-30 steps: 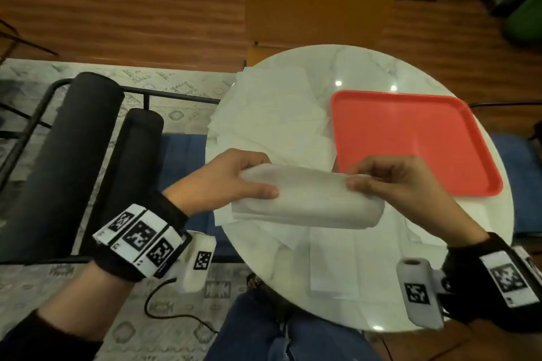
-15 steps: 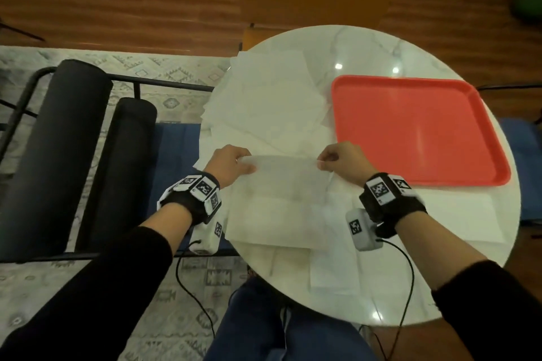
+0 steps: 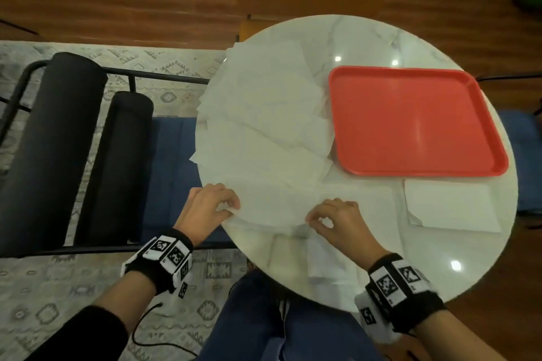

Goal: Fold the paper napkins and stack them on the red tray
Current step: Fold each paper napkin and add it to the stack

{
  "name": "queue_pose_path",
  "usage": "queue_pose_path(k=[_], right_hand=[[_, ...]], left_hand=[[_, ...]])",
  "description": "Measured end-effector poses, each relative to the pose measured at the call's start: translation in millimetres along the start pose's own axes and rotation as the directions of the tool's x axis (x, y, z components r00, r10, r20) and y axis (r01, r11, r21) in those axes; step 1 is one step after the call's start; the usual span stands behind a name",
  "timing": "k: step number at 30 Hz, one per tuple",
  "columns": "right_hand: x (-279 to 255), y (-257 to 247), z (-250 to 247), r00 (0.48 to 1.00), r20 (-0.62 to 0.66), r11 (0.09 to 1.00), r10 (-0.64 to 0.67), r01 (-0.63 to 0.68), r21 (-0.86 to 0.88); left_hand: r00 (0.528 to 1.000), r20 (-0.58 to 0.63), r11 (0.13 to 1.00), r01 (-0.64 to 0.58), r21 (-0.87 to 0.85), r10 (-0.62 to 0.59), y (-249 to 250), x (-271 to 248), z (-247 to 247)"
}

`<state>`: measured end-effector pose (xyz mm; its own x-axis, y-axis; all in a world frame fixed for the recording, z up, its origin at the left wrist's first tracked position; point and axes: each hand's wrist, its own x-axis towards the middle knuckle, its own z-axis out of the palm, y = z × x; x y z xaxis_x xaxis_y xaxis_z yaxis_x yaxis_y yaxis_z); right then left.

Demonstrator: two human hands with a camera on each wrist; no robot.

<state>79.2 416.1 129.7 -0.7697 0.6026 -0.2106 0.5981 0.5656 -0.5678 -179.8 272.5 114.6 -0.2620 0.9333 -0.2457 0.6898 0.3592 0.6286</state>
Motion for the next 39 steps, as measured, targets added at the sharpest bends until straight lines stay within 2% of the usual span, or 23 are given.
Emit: queue_pose_path(k=[3, 4, 5, 6, 8, 9, 10, 11, 13, 14, 16, 20, 23, 27, 32, 37, 39], right_hand=[[-5.1, -1.9, 0.4, 0.976, 0.209, 0.992, 0.062, -0.038, -0.117], [-3.9, -0.9, -2.4, 0.965, 0.240, 0.990, 0.100, -0.072, -0.123], [-1.9, 0.7, -5.2, 0.968, 0.215, 0.989, 0.134, -0.115, -0.095], [1.1, 1.3, -7.6, 0.978, 0.134, 0.987, 0.161, -0.157, -0.039], [11.8, -3.1, -3.9, 0.979, -0.099, 0.983, 0.180, -0.175, 0.054], [19.1, -11.6, 1.8, 0.970, -0.173, 0.985, 0.171, -0.163, 0.061], [27.1, -23.0, 10.3, 0.970, -0.189, 0.988, 0.151, -0.144, 0.050], [34.8, -36.6, 21.3, 0.981, -0.143, 0.991, 0.130, -0.126, 0.039], [44.0, -61.3, 48.2, 0.993, 0.061, 0.994, 0.105, -0.106, 0.012], [46.3, -67.2, 61.5, 0.983, 0.151, 0.994, 0.106, -0.106, -0.008], [47.0, -65.7, 81.0, 0.967, 0.226, 0.992, 0.120, -0.108, -0.064], [38.8, -42.6, 86.6, 0.973, 0.201, 0.970, 0.111, -0.062, -0.236], [28.3, -25.3, 77.4, 0.977, 0.152, 0.936, 0.148, -0.089, -0.341], [13.4, -9.5, 61.8, 0.965, 0.148, 0.921, 0.215, -0.150, -0.359], [0.5, -6.7, 58.6, 0.975, 0.153, 0.936, 0.159, -0.100, -0.337], [-0.4, -7.6, 60.9, 0.965, 0.197, 0.955, 0.175, -0.118, -0.271], [-0.1, -10.6, 58.5, 0.961, 0.204, 0.956, 0.184, -0.127, -0.266]], left_hand=[[1.000, 0.028, 0.988, -0.010, 0.154, 0.006, -4.7, -4.9, 4.5], [1.000, 0.007, 0.987, -0.015, 0.159, 0.014, -5.5, -5.4, 5.0], [0.999, -0.031, 0.990, -0.010, 0.141, 0.014, -4.3, -5.4, 4.6], [0.996, -0.086, 0.994, -0.008, 0.110, 0.018, -0.9, -5.0, 4.2], [0.979, -0.195, 0.994, -0.041, 0.097, 0.059, 8.2, -0.4, 10.0], [0.975, -0.207, 0.990, -0.057, 0.131, 0.083, 14.3, 2.9, 15.6], [0.981, -0.170, 0.982, -0.059, 0.178, 0.090, 20.6, 6.7, 23.1], [0.993, -0.091, 0.972, -0.048, 0.230, 0.071, 25.8, 10.3, 32.5], [0.999, 0.054, 0.942, -0.011, 0.335, -0.008, 28.8, 15.8, 52.6], [0.996, 0.080, 0.927, 0.010, 0.375, -0.043, 26.0, 17.7, 61.5], [0.995, 0.071, 0.901, 0.034, 0.432, -0.072, 15.2, 17.7, 72.4], [0.997, 0.047, 0.903, 0.030, 0.428, -0.056, -1.1, 16.0, 78.9], [0.999, 0.010, 0.905, 0.032, 0.425, -0.040, -0.6, 16.4, 80.8], [0.998, 0.033, 0.907, 0.032, 0.419, -0.051, -0.5, 17.0, 79.3], [0.997, 0.036, 0.880, 0.049, 0.473, -0.075, 7.5, 16.4, 73.3], [0.992, -0.122, 0.848, 0.031, 0.529, 0.040, 21.2, 25.6, 52.2], [0.993, -0.118, 0.854, 0.049, 0.517, 0.015, 27.7, 31.2, 40.9]])
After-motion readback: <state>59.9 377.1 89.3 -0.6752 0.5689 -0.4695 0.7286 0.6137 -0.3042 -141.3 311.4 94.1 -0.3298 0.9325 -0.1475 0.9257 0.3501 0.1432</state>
